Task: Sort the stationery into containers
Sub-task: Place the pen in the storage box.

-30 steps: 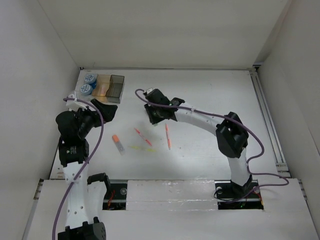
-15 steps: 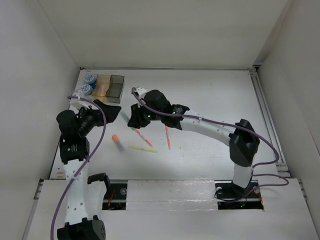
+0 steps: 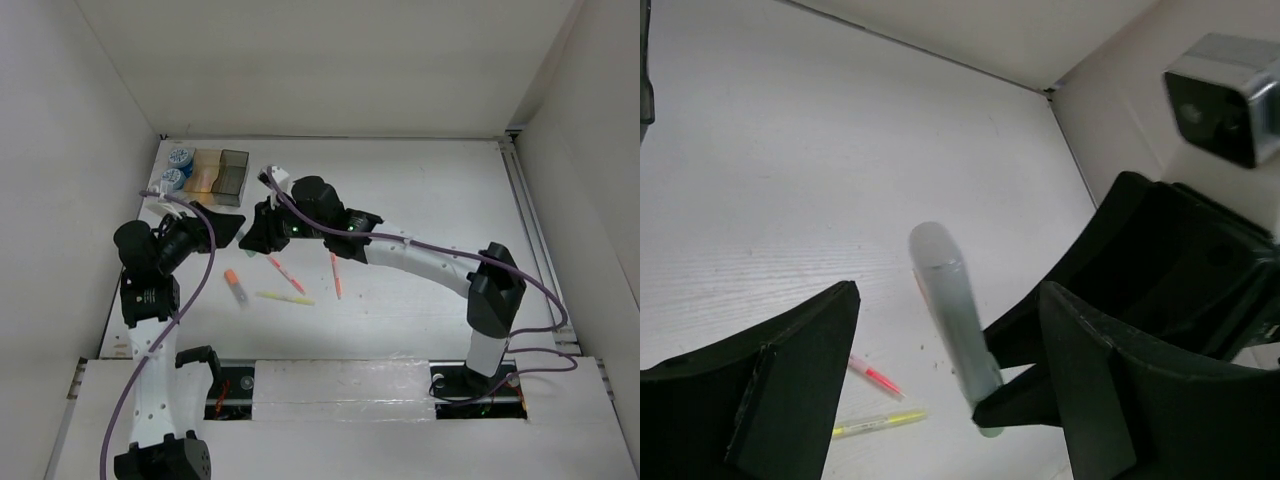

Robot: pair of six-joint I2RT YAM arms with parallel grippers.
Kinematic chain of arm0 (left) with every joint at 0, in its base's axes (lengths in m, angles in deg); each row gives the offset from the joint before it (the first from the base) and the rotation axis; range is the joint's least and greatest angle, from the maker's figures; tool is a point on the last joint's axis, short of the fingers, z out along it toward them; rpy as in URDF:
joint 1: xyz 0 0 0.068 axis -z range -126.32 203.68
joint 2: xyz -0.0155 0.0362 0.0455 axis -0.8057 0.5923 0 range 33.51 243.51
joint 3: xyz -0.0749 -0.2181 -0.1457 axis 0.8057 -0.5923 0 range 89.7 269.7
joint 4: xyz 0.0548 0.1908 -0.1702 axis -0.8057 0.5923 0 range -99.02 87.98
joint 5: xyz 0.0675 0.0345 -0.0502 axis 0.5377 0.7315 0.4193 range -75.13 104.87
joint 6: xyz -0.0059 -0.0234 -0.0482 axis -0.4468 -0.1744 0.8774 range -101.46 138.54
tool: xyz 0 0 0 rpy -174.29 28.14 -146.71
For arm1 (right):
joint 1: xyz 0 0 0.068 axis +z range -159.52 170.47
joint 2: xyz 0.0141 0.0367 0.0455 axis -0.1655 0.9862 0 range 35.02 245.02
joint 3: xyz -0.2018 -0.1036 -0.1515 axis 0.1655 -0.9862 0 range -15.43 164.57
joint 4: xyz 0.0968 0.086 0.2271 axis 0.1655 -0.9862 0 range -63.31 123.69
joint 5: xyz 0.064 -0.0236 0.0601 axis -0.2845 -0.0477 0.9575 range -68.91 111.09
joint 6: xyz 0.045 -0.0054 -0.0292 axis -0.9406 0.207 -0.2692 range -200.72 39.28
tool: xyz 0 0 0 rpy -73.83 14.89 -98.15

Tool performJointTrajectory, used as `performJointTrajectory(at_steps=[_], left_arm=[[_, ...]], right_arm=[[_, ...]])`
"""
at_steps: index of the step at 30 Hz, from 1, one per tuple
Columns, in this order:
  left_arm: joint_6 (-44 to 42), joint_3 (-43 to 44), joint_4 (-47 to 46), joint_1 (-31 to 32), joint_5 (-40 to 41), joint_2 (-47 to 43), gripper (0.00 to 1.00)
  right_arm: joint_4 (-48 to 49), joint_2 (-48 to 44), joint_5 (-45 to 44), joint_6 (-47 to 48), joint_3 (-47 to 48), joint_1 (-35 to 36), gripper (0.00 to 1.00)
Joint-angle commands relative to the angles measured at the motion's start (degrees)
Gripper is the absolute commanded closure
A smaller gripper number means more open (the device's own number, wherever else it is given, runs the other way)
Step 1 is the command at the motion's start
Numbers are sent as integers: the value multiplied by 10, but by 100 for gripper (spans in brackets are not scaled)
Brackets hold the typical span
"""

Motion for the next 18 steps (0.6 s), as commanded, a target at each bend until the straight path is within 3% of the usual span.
performJointTrajectory(at_steps=[1, 5, 9, 10, 13, 16, 18], left_arm=[[-1, -3, -23, 2, -17, -1, 32], [-1, -3, -23, 2, -17, 4, 44], [-1, 2, -23, 2, -17, 4, 66], [-1, 2, -23, 2, -17, 9, 80], [-1, 13, -16, 2, -8, 9, 97], [-1, 13, -11, 2, 20, 9, 100], [-1, 13, -11, 2, 45, 9, 100]], right_arm=[[83, -43, 0, -9, -2, 9, 100], [103, -49, 6, -14, -15, 9, 100], [103, -49, 11, -14, -15, 14, 100], [103, -49, 11, -14, -15, 14, 100], [103, -49, 11, -14, -15, 14, 100], [103, -49, 11, -14, -15, 14, 100], [103, -49, 18, -9, -15, 14, 69]])
